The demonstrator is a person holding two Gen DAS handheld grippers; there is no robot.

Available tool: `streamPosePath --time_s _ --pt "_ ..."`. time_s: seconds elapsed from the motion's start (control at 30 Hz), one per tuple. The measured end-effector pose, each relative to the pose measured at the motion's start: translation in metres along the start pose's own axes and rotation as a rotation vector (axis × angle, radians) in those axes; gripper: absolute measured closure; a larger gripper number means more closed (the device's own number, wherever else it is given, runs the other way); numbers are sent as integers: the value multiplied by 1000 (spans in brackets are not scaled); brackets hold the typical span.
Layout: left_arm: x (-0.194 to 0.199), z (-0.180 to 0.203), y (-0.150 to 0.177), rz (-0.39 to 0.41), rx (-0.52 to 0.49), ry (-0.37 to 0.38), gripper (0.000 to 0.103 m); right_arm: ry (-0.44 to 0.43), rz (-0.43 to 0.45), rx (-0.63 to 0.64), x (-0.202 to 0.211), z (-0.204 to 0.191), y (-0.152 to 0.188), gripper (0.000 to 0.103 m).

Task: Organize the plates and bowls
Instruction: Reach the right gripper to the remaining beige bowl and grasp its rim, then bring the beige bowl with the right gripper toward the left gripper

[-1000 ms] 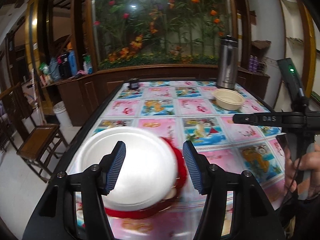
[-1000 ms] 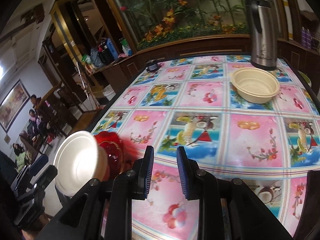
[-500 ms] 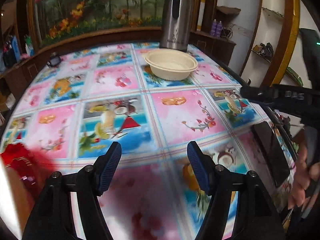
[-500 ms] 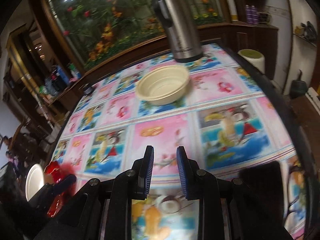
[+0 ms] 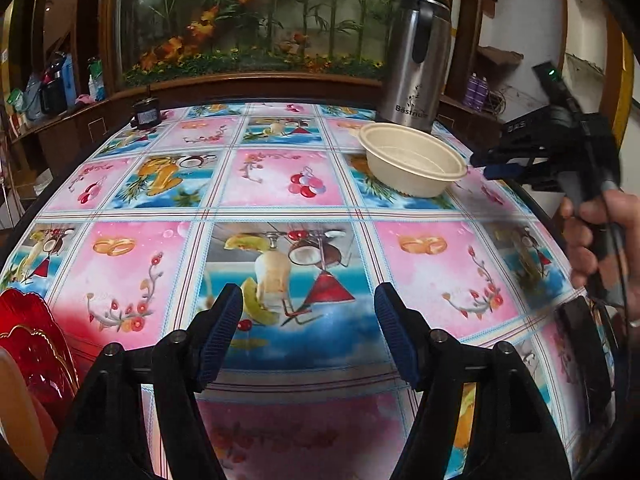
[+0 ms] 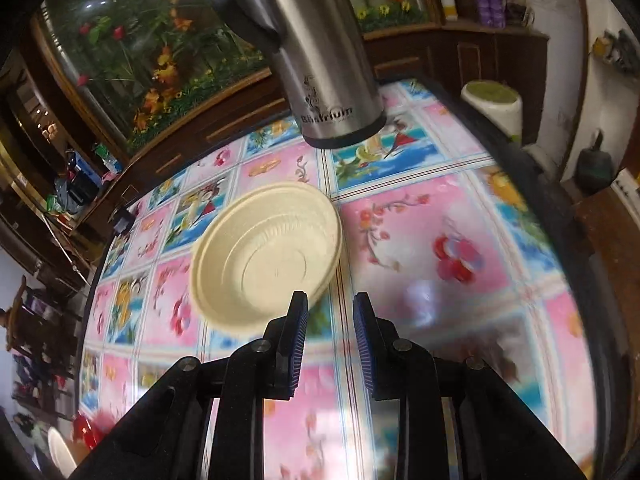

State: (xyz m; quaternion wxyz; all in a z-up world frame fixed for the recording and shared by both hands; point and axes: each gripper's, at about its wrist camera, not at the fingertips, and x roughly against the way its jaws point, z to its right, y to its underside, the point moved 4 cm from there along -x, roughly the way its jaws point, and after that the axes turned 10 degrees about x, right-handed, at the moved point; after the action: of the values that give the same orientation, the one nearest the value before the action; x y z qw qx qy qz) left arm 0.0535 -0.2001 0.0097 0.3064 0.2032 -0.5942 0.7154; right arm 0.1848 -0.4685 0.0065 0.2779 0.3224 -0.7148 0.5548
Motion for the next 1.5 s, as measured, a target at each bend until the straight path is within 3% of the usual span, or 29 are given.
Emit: streamPosePath --time_s 0.1,0.23,0.3,0.5,0.57,0.6,0.73,0.83,0.9,1.07,1.13,1.2,1.33,1.43,1.5 --pt "-2 1 0 -7 -15 -8 36 -65 -25 -42 -29 5 -11 77" --pt "-5 -1 -2 -10 -16 -12 35 -78 -68 -92 -46 9 -9 87" --pt "-5 -3 -3 -6 -6 -14 35 -67 -85 -122 -41 9 1 87" --pt "1 -13 -8 7 41 -9 35 -141 -98 -233 14 -23 78 79" --pt "4 -19 -8 7 64 -9 35 -202 -115 -279 33 -36 114 54" --pt "4 -22 -7 -4 80 -8 35 -252 -131 -276 43 -46 132 51" --pt "4 -24 -1 -57 120 25 36 -406 -124 -178 92 -77 187 51" --pt "19 -20 -2 -43 119 37 36 -279 4 -95 120 -63 169 51" --pt "31 -19 -1 -25 113 35 35 -200 53 -141 120 -36 146 51" --pt "56 -15 10 -47 81 70 35 -31 2 -160 65 -3 96 56" --pt "59 -15 15 -73 68 81 35 -19 -24 -185 45 4 92 57" --pt "63 -16 21 -100 61 96 35 -127 -63 -221 26 3 96 67" --pt "75 -19 29 -111 53 119 35 -292 -69 -207 47 -30 132 66" --pt "84 -21 33 -106 48 128 35 -425 -128 -149 71 -64 167 66" --pt "86 -22 35 -121 58 142 35 -434 -139 -76 85 -80 182 66"
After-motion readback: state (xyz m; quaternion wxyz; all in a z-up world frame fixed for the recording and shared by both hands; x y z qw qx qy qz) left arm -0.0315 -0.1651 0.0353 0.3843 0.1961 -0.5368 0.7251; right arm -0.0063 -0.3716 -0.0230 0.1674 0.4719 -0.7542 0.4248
